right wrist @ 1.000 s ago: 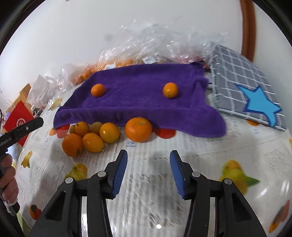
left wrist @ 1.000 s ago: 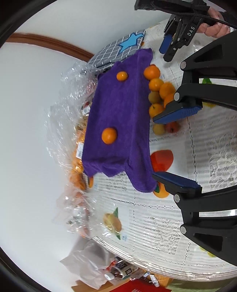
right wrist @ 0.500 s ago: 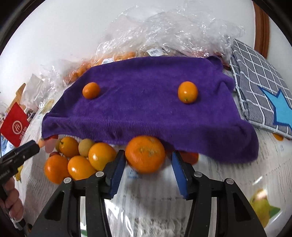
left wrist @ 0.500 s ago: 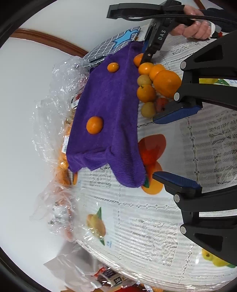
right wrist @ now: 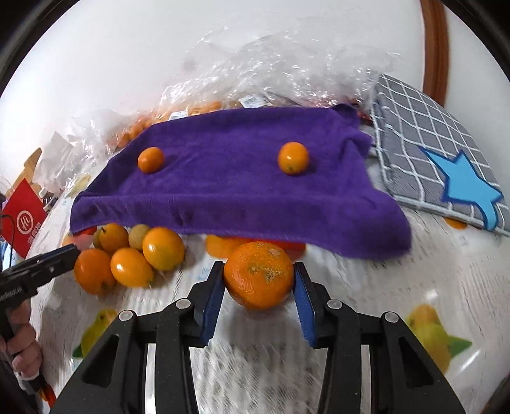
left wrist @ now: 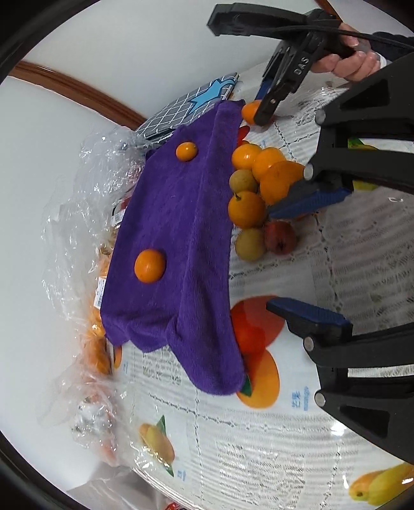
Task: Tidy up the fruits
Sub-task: 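Grasp the small red fruit with the left gripper while the right holds the orange, then carry both fruits onto the purple towel and open both grippers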
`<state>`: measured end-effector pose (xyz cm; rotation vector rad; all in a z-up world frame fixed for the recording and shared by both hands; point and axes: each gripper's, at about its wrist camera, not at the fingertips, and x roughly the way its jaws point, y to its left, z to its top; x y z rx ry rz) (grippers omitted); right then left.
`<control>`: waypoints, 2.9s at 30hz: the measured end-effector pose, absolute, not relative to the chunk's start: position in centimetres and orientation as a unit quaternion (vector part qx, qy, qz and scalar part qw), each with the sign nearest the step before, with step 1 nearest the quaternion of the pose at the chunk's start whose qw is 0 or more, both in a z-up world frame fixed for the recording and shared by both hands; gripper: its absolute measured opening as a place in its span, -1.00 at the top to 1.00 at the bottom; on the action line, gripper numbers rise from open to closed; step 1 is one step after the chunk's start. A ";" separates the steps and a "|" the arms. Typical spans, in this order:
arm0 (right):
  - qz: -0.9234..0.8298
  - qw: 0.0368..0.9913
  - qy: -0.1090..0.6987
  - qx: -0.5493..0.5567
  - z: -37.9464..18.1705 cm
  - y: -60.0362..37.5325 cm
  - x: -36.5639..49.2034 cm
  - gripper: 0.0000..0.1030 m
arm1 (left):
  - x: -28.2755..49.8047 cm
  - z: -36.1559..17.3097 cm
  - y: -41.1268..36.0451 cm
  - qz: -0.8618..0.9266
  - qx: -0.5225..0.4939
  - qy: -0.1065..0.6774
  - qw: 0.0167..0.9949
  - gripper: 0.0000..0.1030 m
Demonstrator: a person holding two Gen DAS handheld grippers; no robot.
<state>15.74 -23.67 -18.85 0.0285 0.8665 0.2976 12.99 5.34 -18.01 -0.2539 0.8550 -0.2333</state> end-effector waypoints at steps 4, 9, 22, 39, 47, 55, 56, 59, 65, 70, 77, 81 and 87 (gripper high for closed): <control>0.141 0.900 0.412 0.026 -18.8 -24.7 14.7 0.18 | 13.7 -18.3 4.9 -0.120 -0.130 0.418 0.891 0.31; 0.141 0.905 0.400 0.024 -18.4 -24.6 14.1 0.18 | 14.0 -18.4 4.9 -0.132 -0.155 0.418 0.886 0.56; 0.149 0.903 0.402 0.031 -18.5 -24.6 14.3 0.18 | 12.9 -17.9 6.7 -0.085 -0.156 0.401 0.898 0.56; 0.164 0.889 0.426 0.015 -19.1 -23.6 14.8 0.18 | 13.1 -18.3 5.2 -0.081 -0.109 0.416 0.899 0.54; 0.167 0.897 0.408 -0.007 -18.6 -23.0 14.1 0.18 | 11.8 -17.1 5.6 -0.082 -0.114 0.373 0.917 0.55; 0.173 0.907 0.384 0.010 -17.8 -23.9 13.3 0.18 | 11.0 -16.0 6.0 -0.081 -0.112 0.344 0.929 0.55; 0.172 0.907 0.384 0.014 -17.8 -24.0 13.3 0.18 | 11.0 -16.1 5.9 -0.081 -0.114 0.345 0.928 0.55; 0.173 0.907 0.383 0.020 -17.7 -24.2 13.3 0.18 | 11.0 -16.1 6.3 -0.079 -0.126 0.347 0.926 0.55; 0.174 0.908 0.380 0.024 -17.6 -24.3 13.0 0.18 | 11.3 -16.4 6.3 -0.081 -0.133 0.354 0.922 0.55; 0.177 0.909 0.376 0.033 -17.4 -24.5 12.8 0.18 | 10.9 -16.0 6.2 -0.083 -0.133 0.340 0.927 0.55; 0.177 0.909 0.376 0.031 -17.0 -24.7 13.2 0.18 | 11.5 -14.4 6.2 -0.074 -0.121 0.318 0.937 0.55; 0.166 0.916 0.364 0.013 -15.7 -25.0 13.8 0.18 | 12.7 -12.6 5.8 -0.073 -0.109 0.301 0.945 0.55; 0.149 0.928 0.340 0.014 -13.4 -26.2 16.8 0.18 | 16.2 -10.6 5.3 -0.053 -0.092 0.292 0.951 0.55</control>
